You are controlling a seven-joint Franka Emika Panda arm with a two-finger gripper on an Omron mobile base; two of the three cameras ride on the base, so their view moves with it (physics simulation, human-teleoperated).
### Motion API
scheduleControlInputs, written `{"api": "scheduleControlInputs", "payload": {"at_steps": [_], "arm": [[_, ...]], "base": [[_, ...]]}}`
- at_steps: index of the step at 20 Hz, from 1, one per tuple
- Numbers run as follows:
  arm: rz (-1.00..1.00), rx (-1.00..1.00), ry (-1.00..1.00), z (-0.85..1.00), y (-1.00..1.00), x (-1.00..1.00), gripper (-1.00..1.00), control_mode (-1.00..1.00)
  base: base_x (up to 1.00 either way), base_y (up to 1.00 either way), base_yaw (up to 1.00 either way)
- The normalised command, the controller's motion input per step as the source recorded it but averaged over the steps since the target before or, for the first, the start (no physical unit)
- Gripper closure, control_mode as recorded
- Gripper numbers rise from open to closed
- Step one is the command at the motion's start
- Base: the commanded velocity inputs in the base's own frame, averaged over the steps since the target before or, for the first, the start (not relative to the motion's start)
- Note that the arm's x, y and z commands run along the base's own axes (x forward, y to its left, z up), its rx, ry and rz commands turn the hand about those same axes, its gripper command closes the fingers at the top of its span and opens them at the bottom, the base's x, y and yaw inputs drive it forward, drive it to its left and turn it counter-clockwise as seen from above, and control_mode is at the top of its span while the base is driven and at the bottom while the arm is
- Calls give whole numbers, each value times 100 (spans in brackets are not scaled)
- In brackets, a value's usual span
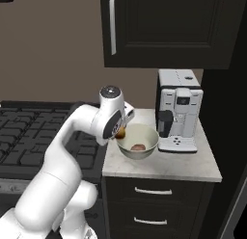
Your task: Take the potato, mango, and squash from the freezer and place them in the bowl on the counter.
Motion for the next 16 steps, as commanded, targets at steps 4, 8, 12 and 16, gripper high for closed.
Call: {"api": "scheduleControlInputs", "payload": {"at_steps": [4, 8, 12, 16], "arm": [[-14, 2, 14, -25, -13, 11, 100, -100], [-11, 0, 9, -33, -18, 30, 100, -100], [-8, 0, 3, -27, -16, 34, 100, -100], [-7, 0, 0, -19, -10, 44, 100, -100]], "base": [[0, 0, 0], [0, 0, 0], [0, 0, 0], [0, 0, 0]]}}
